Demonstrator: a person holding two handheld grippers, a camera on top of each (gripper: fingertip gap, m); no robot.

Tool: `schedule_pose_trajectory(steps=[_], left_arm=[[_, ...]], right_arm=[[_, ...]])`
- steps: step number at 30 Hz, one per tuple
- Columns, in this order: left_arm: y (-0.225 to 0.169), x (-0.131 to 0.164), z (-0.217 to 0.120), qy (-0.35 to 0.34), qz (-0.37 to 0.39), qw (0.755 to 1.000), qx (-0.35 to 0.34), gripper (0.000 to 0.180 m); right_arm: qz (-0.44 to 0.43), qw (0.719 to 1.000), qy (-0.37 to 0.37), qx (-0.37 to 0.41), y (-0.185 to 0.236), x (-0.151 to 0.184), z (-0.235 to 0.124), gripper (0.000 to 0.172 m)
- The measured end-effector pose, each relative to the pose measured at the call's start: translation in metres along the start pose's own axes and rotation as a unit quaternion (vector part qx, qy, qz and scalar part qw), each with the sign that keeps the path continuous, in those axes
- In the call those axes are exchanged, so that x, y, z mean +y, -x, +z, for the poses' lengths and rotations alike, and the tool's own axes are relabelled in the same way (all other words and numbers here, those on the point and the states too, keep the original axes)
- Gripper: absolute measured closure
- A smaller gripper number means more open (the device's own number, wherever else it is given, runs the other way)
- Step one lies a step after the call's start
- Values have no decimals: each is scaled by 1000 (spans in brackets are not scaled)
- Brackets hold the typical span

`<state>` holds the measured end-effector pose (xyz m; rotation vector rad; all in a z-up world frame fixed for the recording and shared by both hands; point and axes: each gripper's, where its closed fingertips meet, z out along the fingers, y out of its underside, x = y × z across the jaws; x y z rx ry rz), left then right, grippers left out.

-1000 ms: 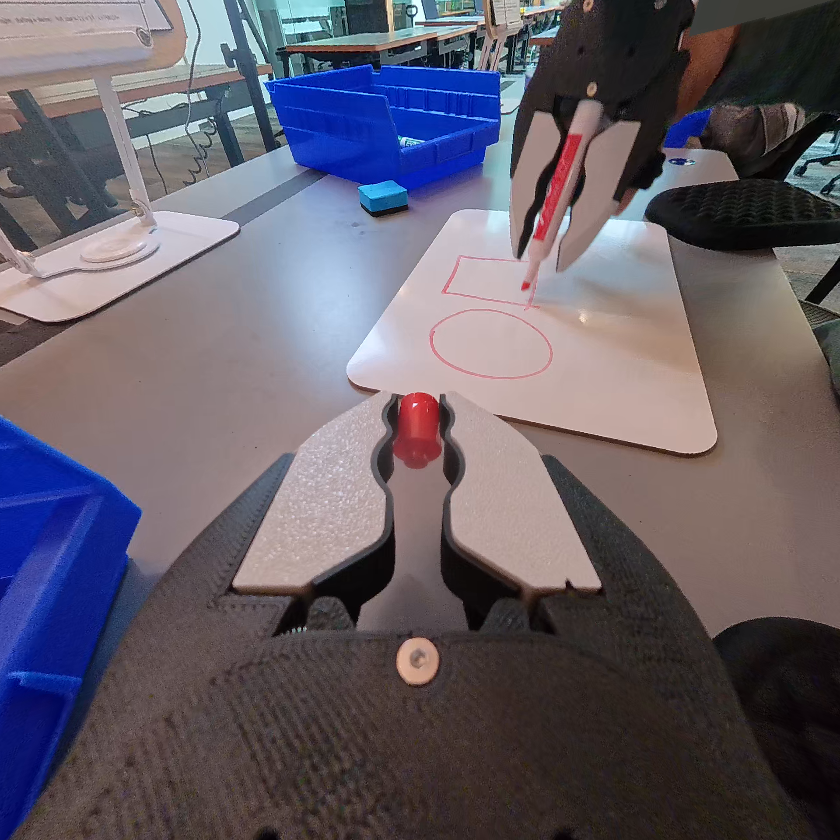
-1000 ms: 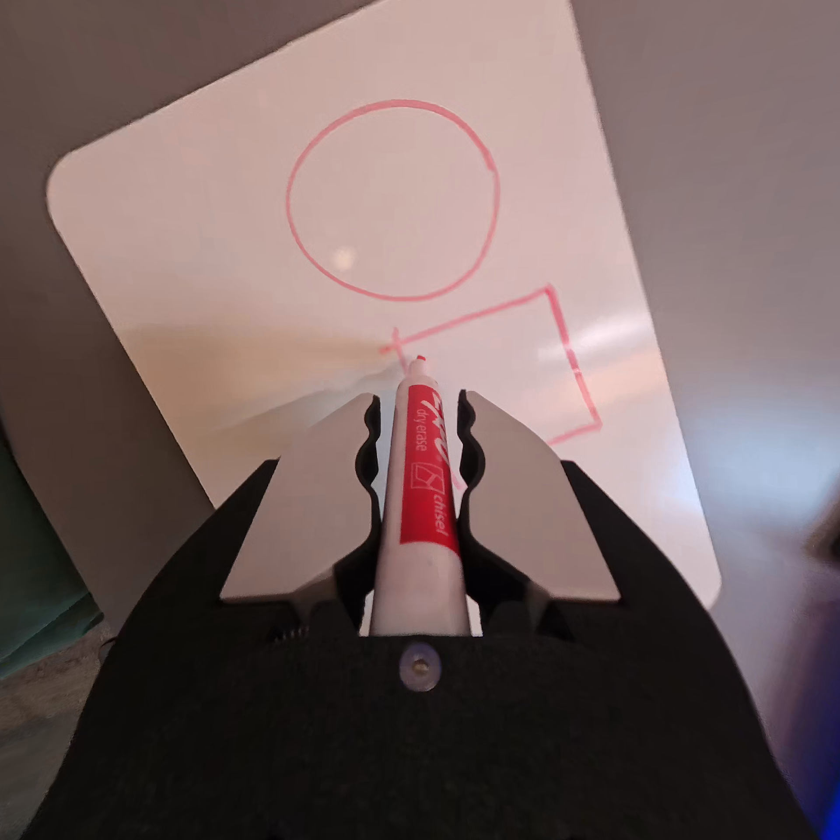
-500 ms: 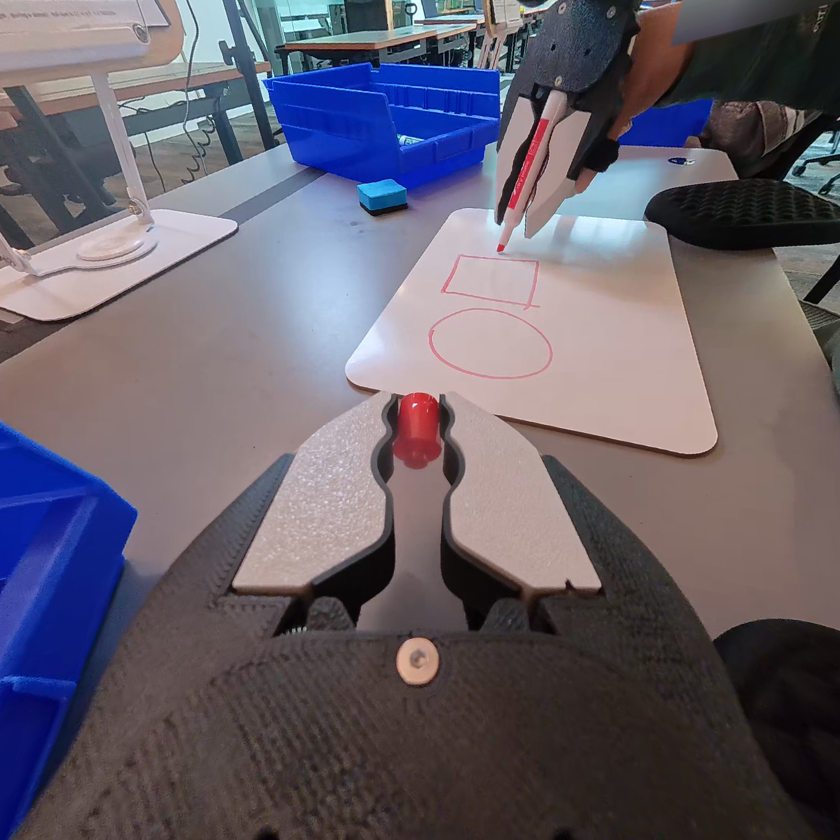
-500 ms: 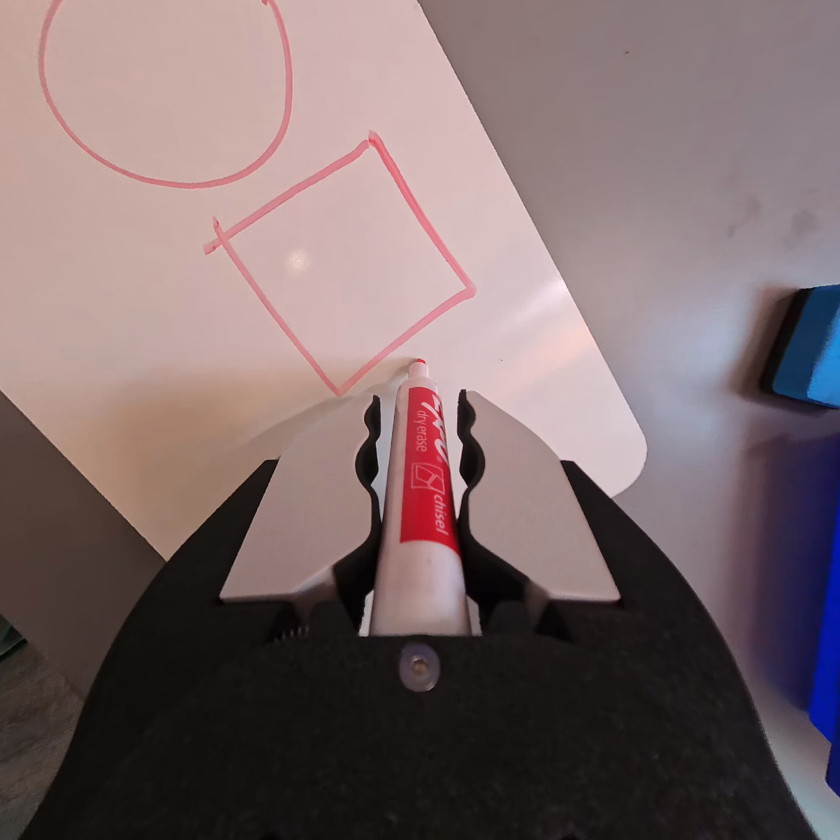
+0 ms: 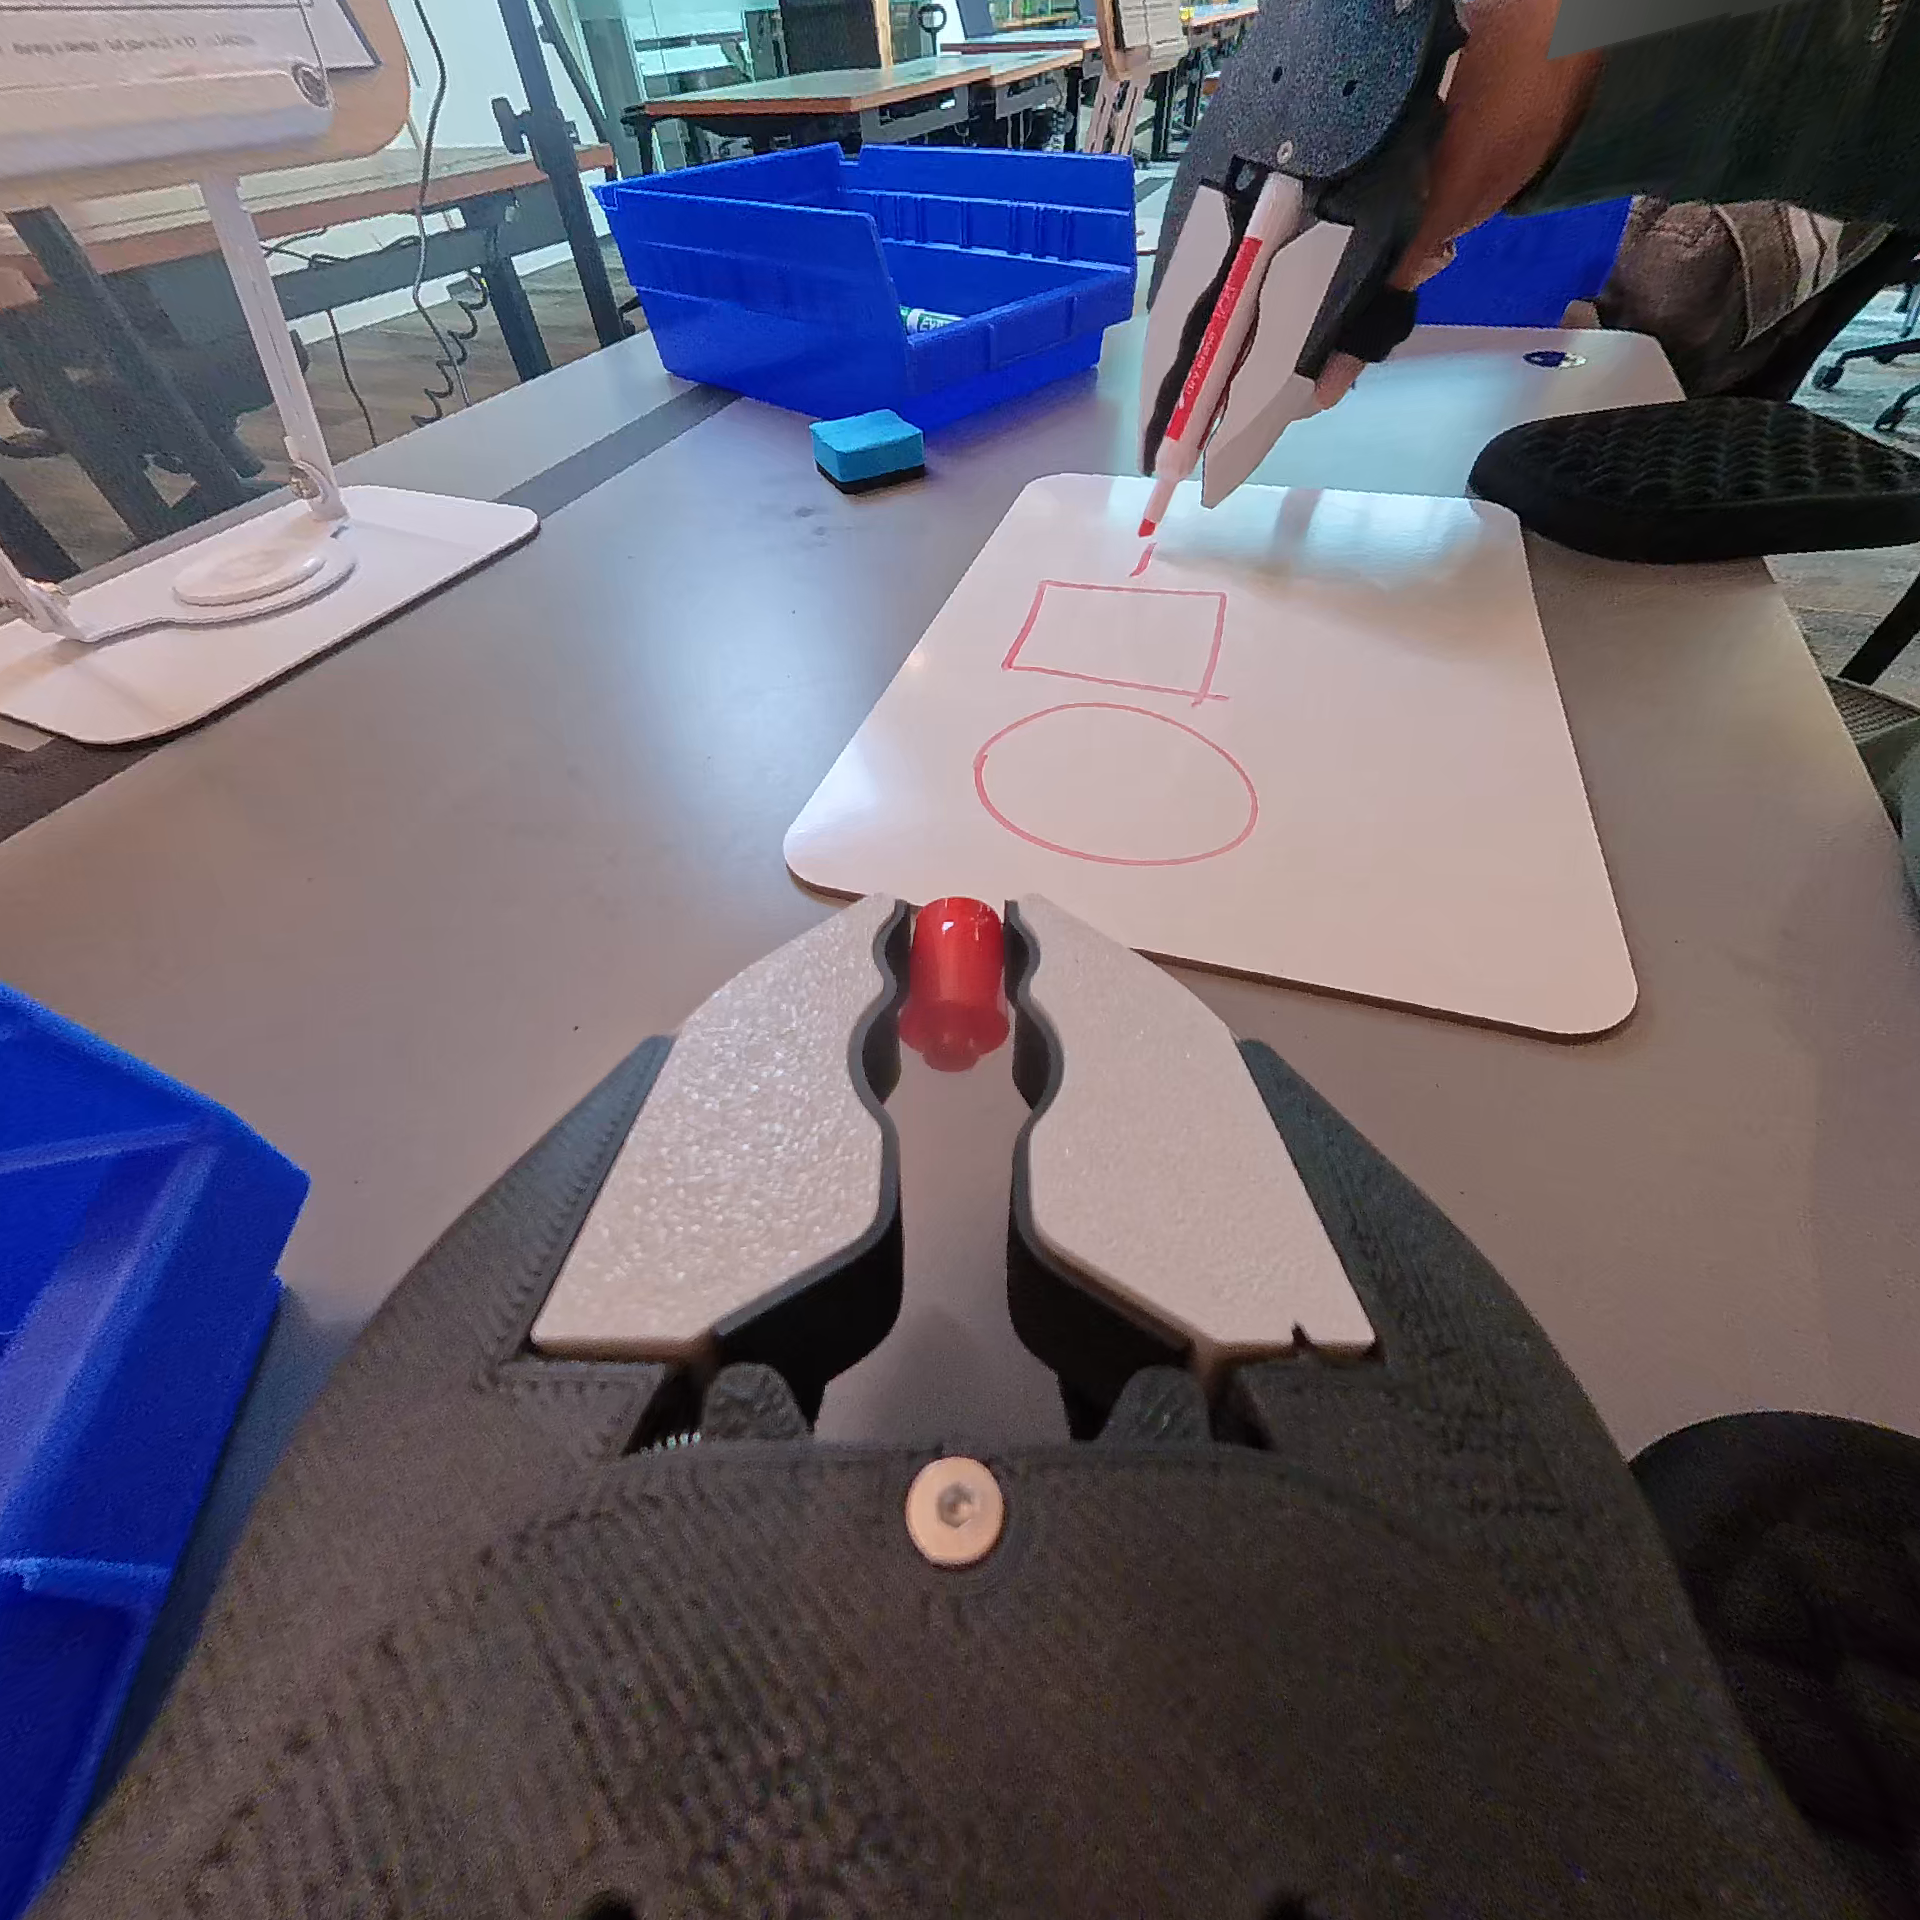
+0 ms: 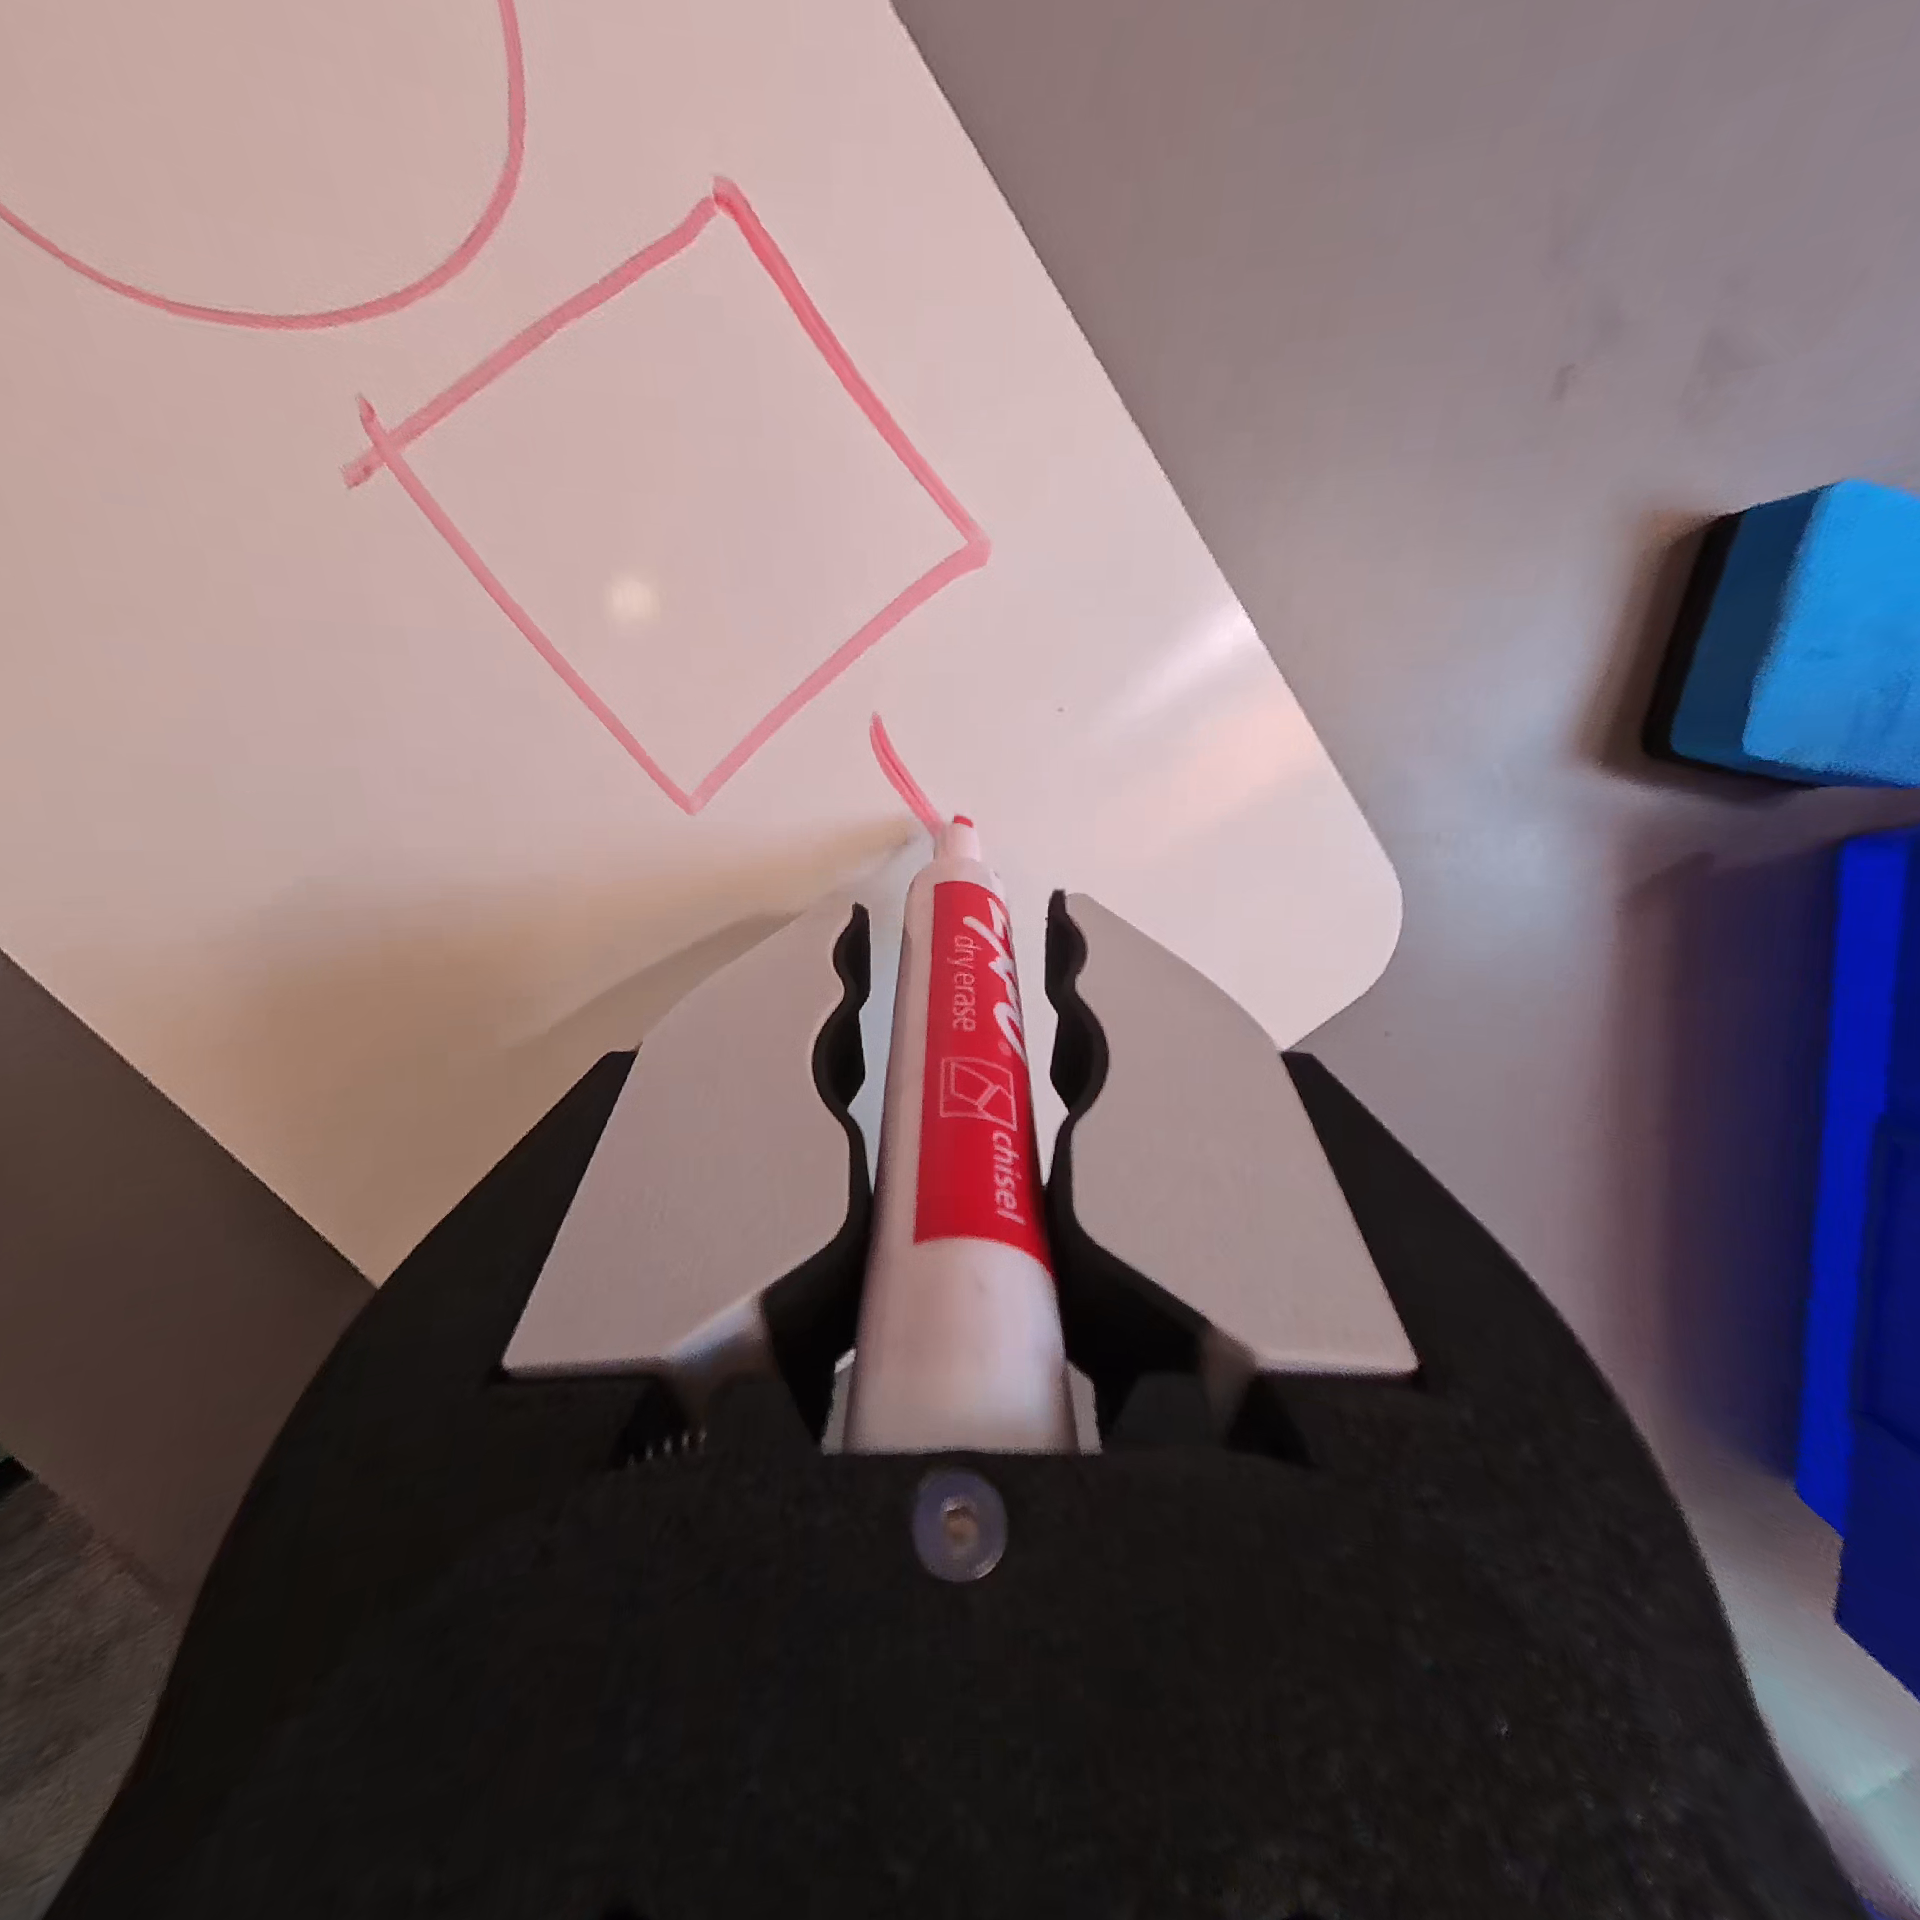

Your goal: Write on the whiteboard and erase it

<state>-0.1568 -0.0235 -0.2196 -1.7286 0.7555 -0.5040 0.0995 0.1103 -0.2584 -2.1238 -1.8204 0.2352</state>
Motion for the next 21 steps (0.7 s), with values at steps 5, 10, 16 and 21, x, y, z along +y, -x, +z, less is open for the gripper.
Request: schedule_pose_trajectory(steps=[5, 10, 16, 21], left_arm=[[0, 0, -1, 0, 1, 1000, 0, 163], [0, 0, 0, 1, -1, 1000, 1, 163], [-1, 0, 0, 0, 4, 1000, 1, 163], [-2, 1, 1, 2, 3, 1000, 3, 163]], right_arm=[[-3, 1000, -5, 1, -2, -8, 8, 138], [-3, 1000, 4, 1, -2, -4, 10, 138], [10, 1000, 19, 5, -3, 16, 2, 138], [9, 1000, 16, 1, 2, 17, 1, 138]])
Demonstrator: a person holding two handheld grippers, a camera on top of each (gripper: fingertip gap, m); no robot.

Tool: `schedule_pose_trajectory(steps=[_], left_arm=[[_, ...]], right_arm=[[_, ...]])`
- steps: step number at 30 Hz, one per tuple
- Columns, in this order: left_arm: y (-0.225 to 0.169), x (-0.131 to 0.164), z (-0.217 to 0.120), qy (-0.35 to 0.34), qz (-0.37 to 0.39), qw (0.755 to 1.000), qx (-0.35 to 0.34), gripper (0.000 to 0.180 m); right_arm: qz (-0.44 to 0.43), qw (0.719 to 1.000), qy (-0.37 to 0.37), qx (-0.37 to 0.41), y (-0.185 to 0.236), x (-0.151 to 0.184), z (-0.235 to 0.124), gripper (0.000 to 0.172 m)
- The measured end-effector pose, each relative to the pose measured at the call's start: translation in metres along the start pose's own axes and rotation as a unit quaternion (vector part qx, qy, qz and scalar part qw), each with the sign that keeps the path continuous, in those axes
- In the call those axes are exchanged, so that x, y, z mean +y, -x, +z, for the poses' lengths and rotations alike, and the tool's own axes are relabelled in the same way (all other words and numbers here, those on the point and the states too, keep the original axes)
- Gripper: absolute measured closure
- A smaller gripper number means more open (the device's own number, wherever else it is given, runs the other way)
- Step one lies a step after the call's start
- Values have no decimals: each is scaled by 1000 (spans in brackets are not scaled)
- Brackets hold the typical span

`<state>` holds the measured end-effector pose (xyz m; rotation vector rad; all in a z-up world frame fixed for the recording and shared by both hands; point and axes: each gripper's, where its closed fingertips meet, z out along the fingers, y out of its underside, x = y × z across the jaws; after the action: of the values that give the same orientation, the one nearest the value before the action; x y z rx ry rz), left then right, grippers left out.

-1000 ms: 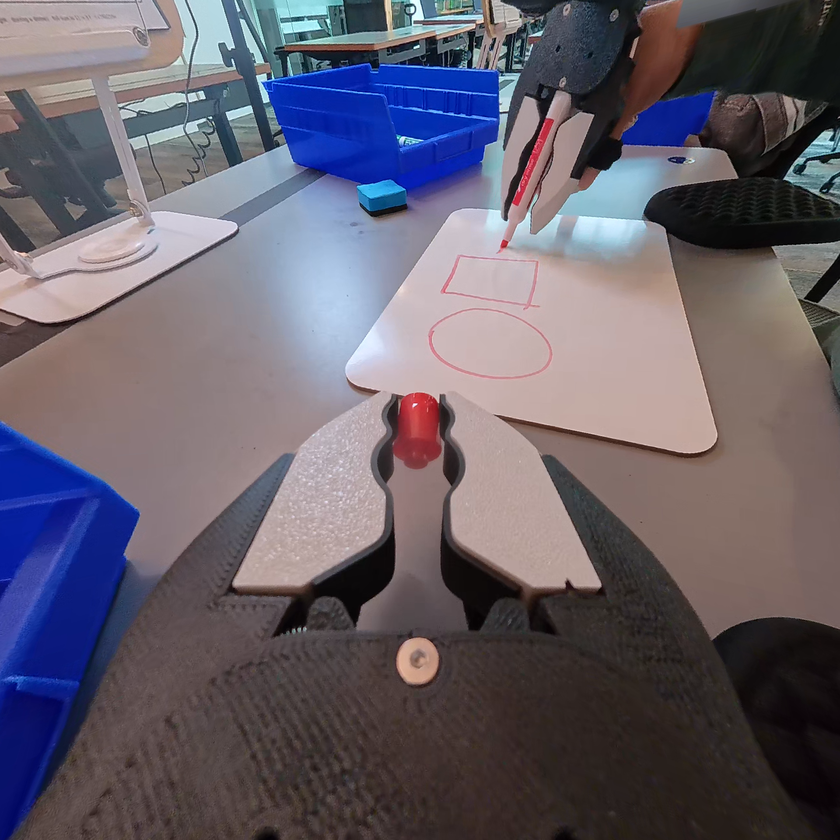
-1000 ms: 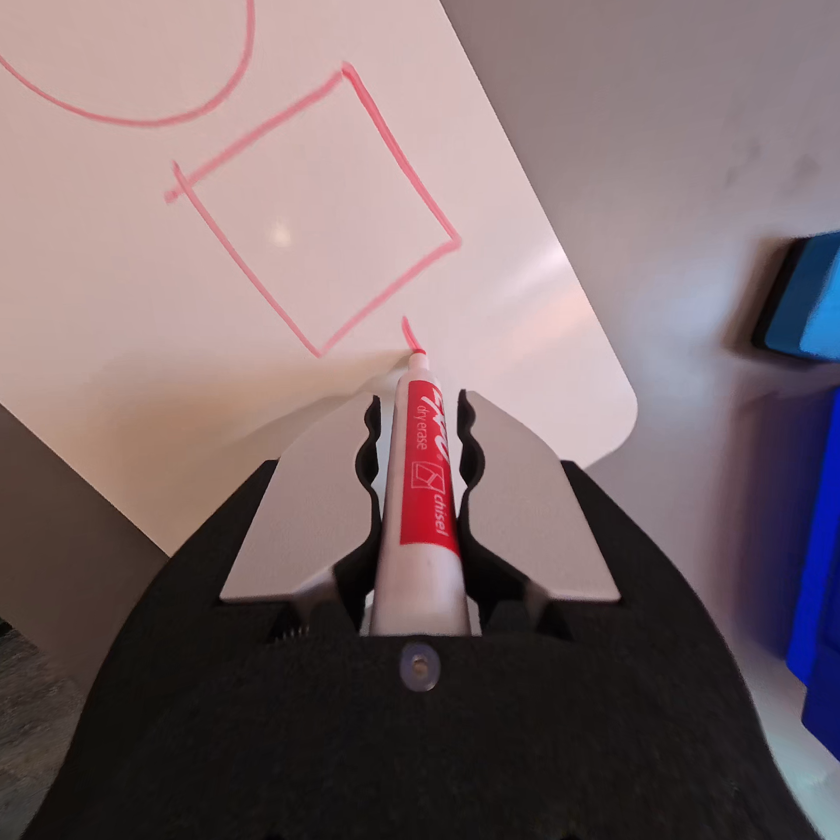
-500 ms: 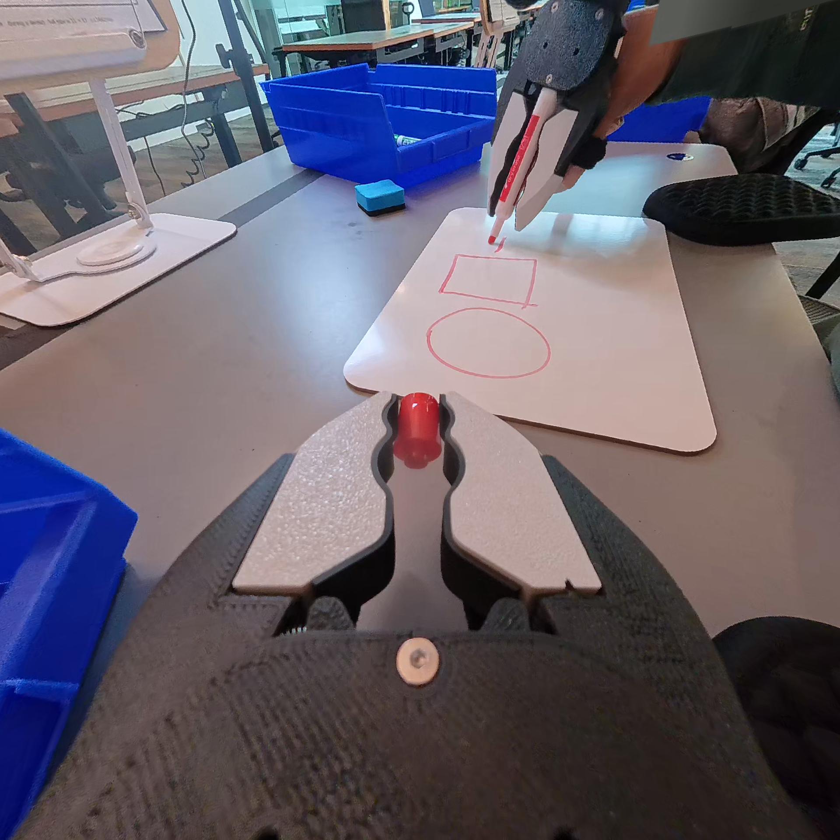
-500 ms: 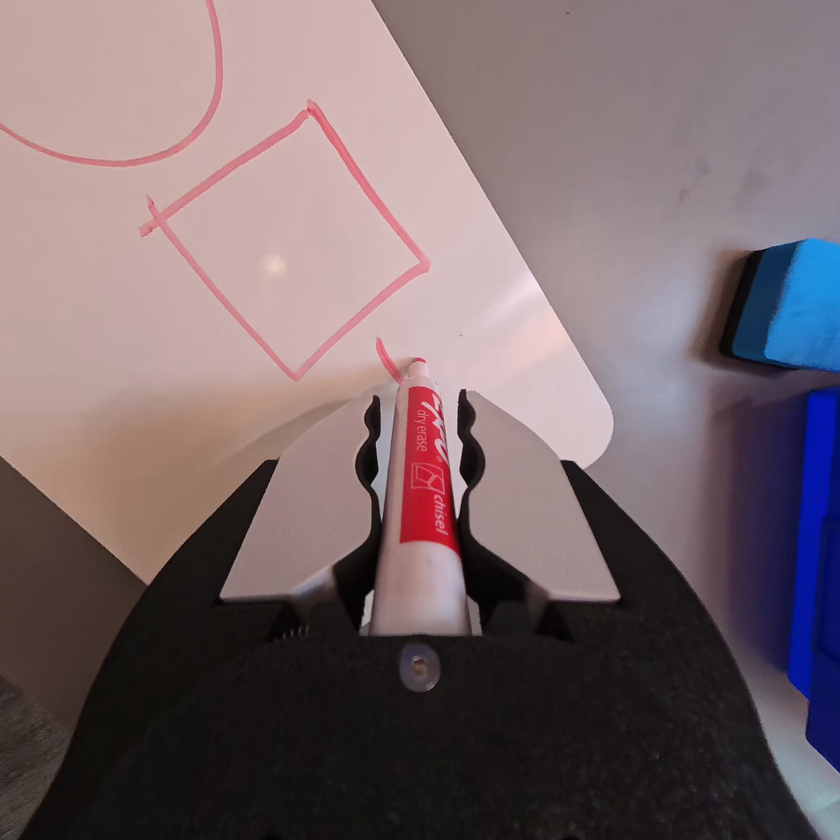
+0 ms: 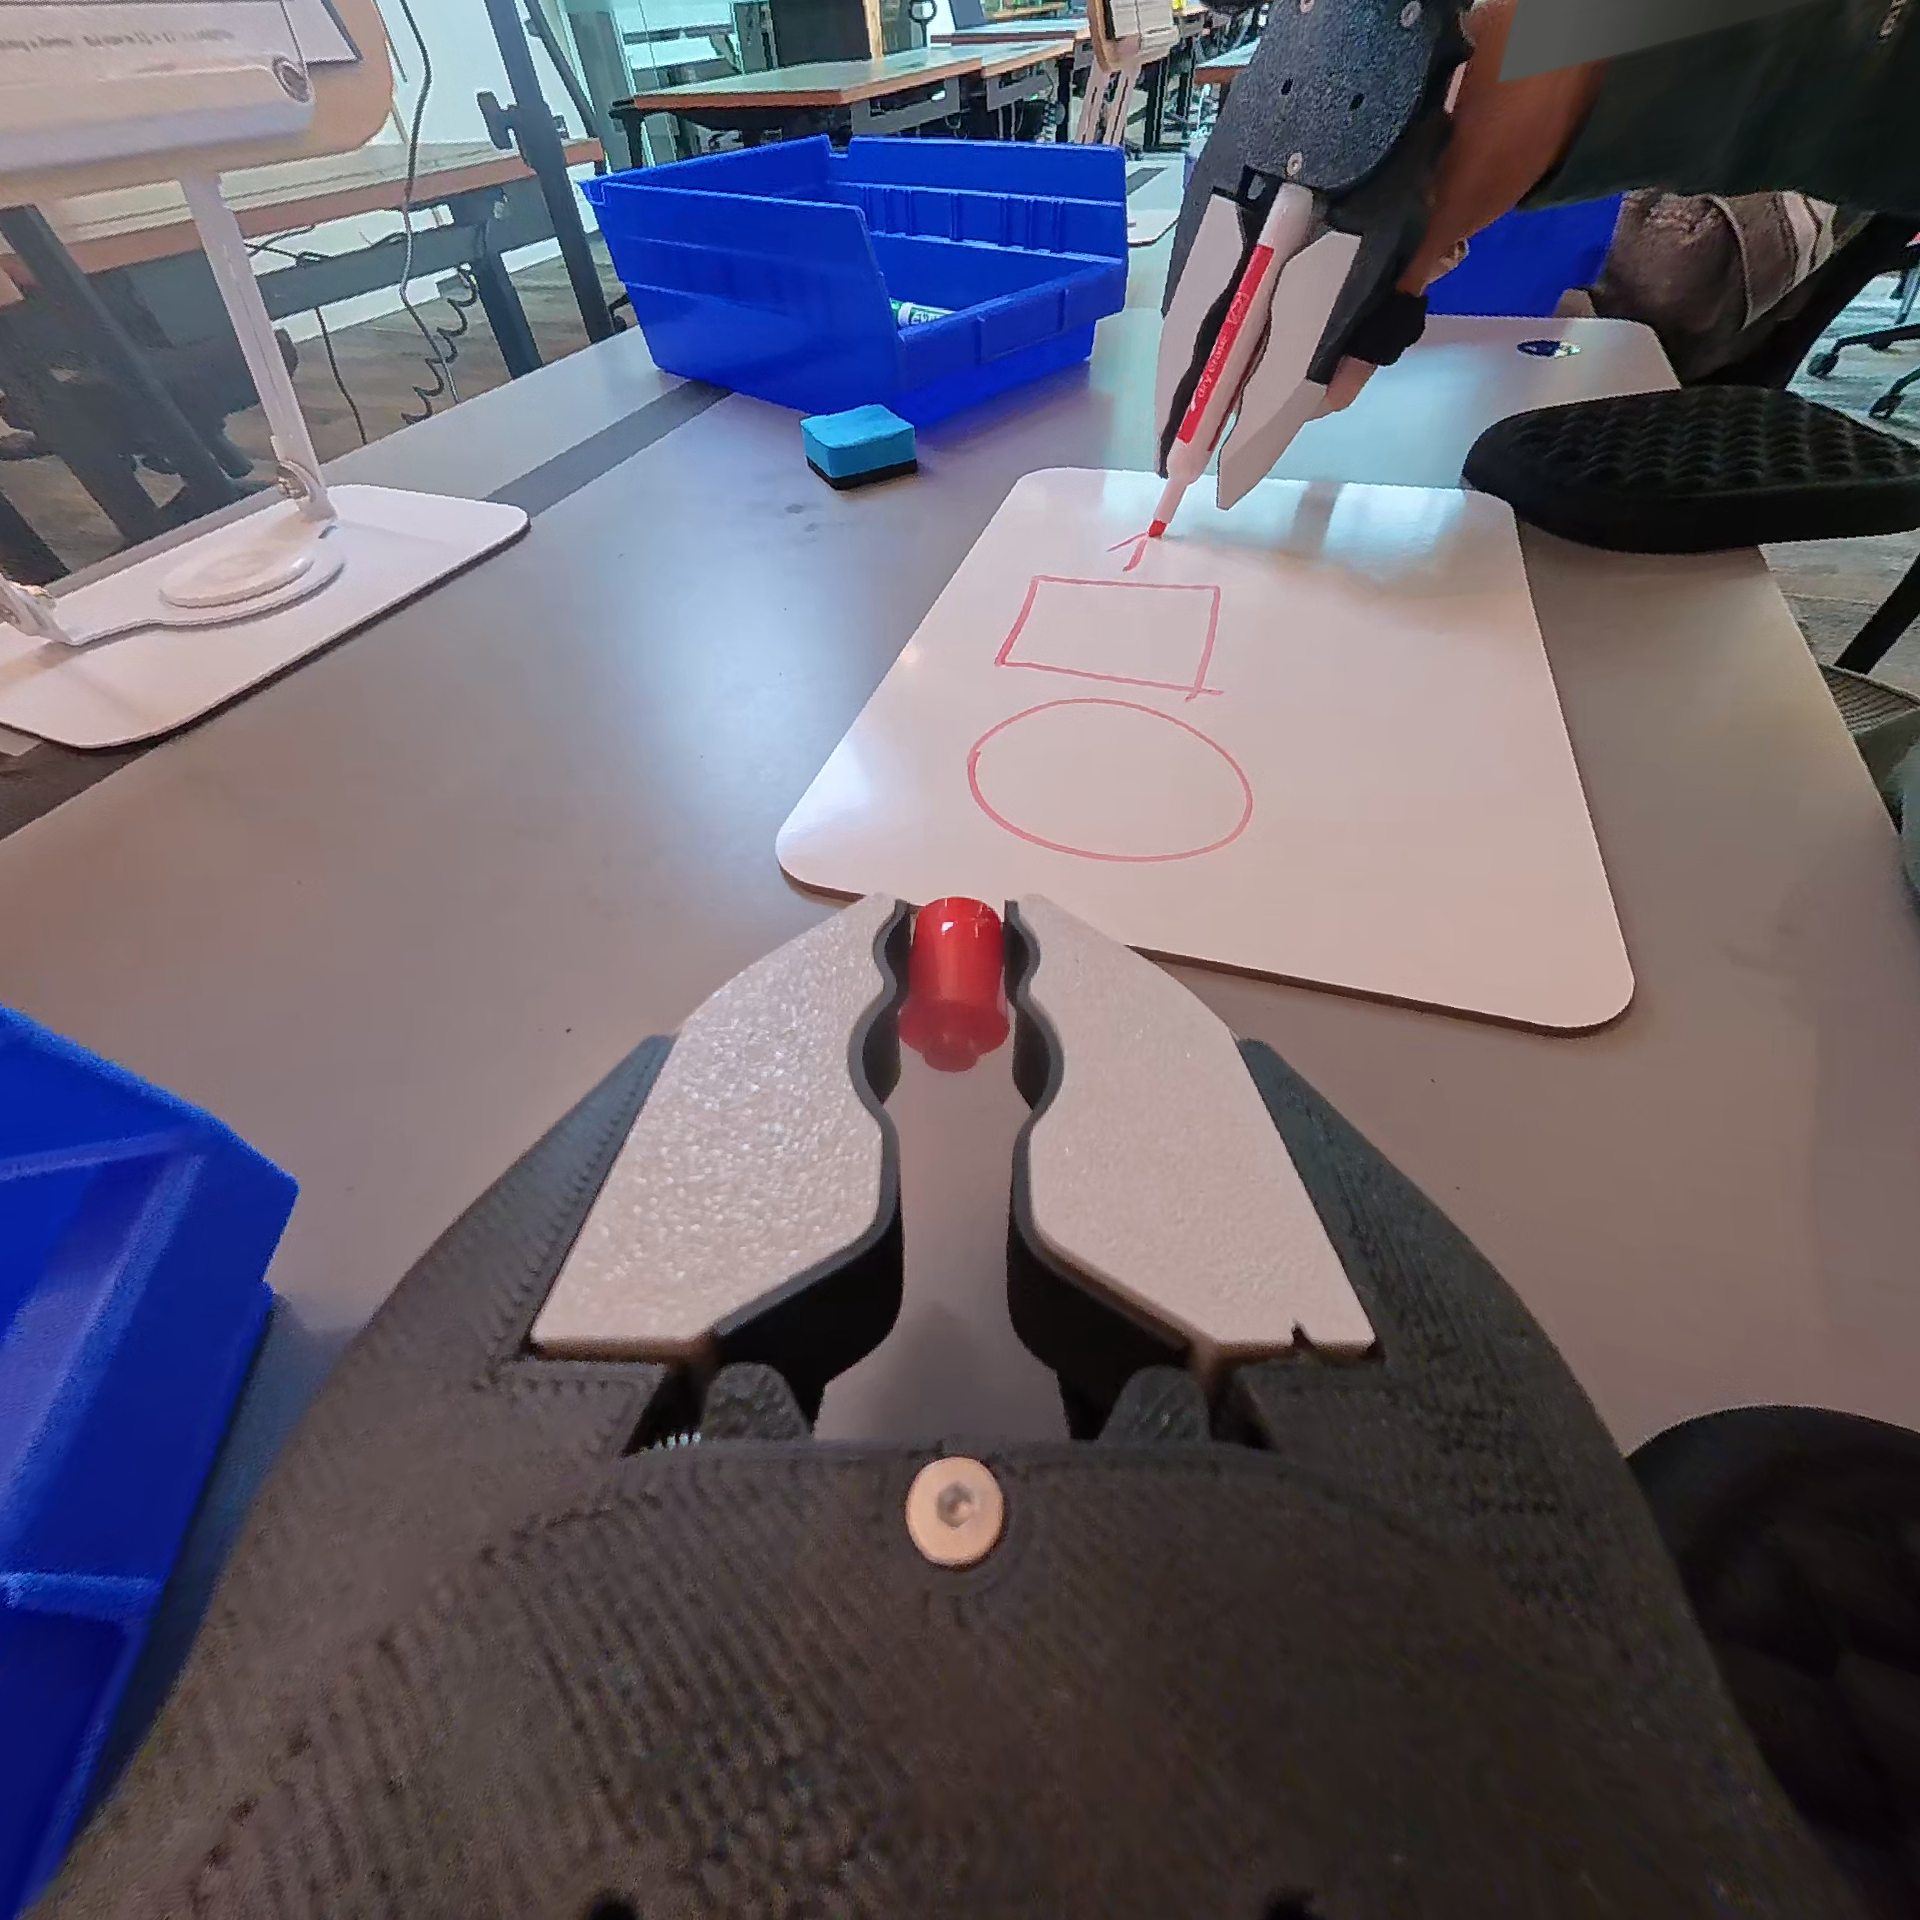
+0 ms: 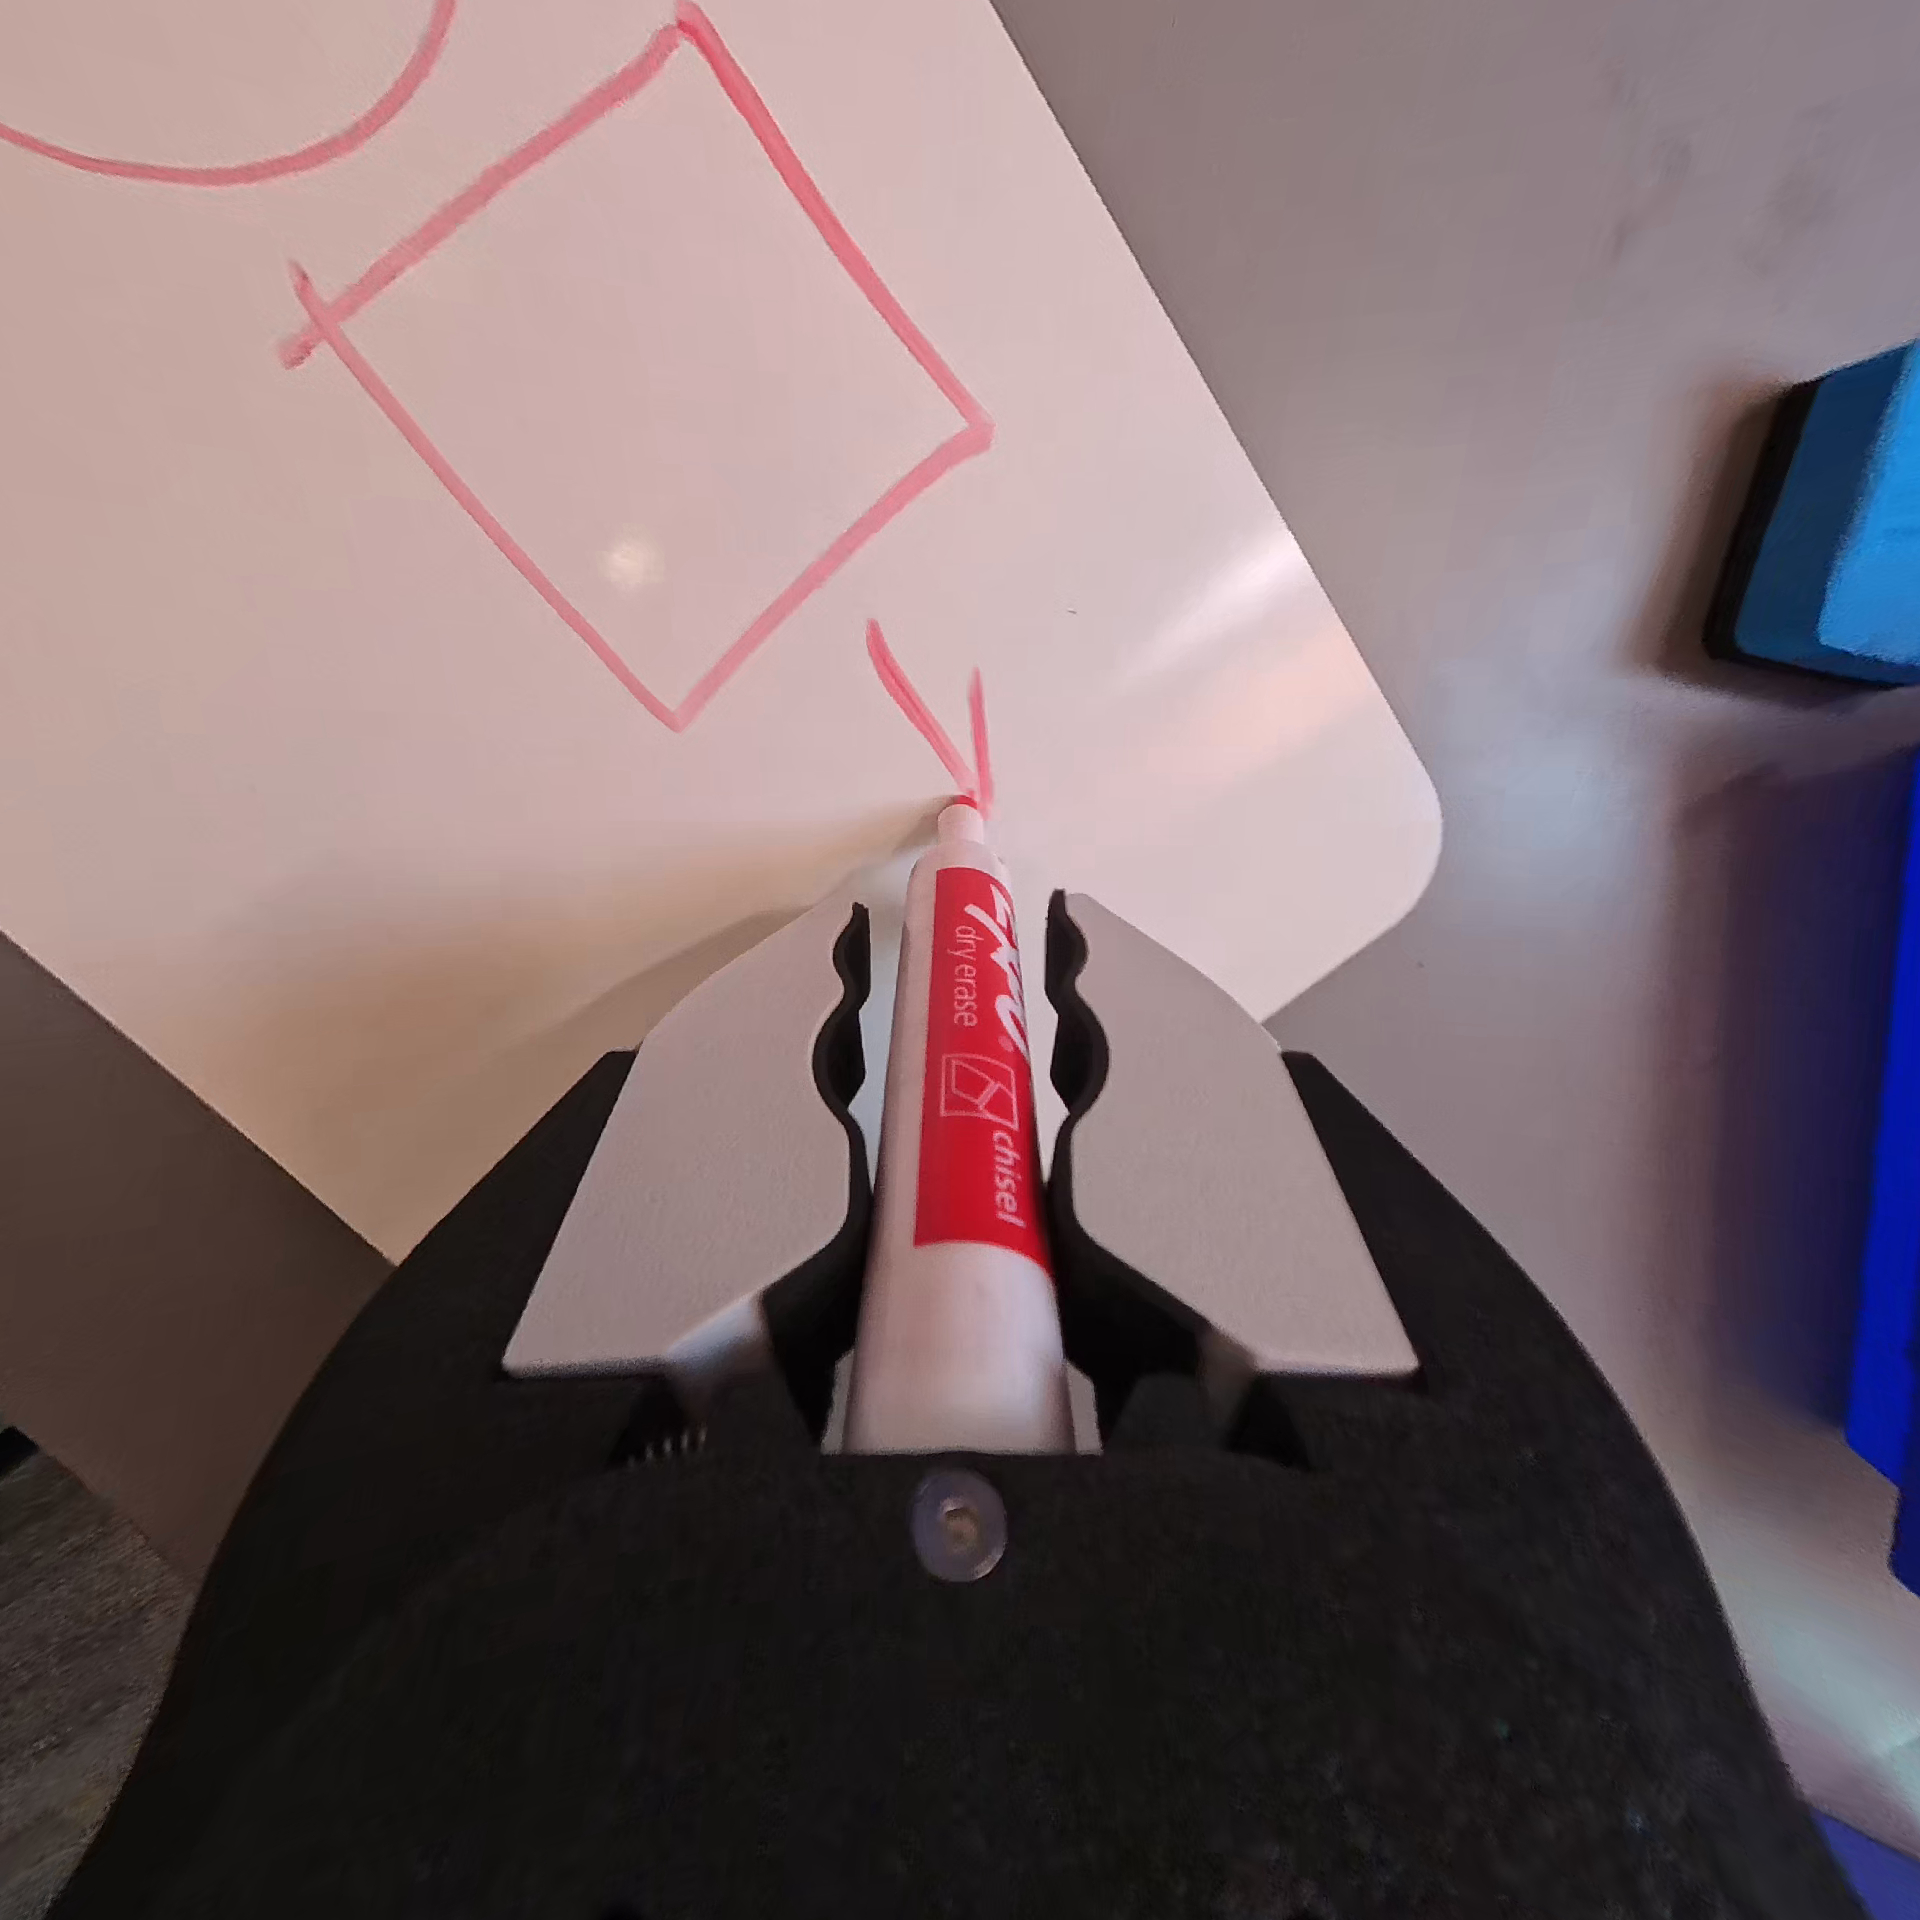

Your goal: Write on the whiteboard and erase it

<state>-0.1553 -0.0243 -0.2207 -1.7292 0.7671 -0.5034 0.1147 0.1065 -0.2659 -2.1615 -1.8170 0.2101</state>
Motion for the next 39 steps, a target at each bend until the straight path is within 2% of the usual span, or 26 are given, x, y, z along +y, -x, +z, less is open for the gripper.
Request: schedule_pose_trajectory(steps=[6, 15, 31, 35, 39], left_arm=[[0, 0, -1, -1, 0, 1000, -1, 163], [0, 1, 0, 2, 0, 1000, 1, 163], [-1, 1, 0, 3, 3, 1000, 1, 163], [-1, 1, 0, 4, 3, 1000, 1, 163], [-1, 1, 0, 5, 4, 1000, 1, 163]], right_arm=[[-32, 999, -3, -25, 27, -9, 0, 136], [33, 999, -11, 19, -30, 11, -9, 138], [23, 999, 14, 24, -45, 2, 2, 138], [18, 1000, 21, 16, -38, 3, 2, 138], [5, 1000, 27, -11, -10, 6, -1, 138]])
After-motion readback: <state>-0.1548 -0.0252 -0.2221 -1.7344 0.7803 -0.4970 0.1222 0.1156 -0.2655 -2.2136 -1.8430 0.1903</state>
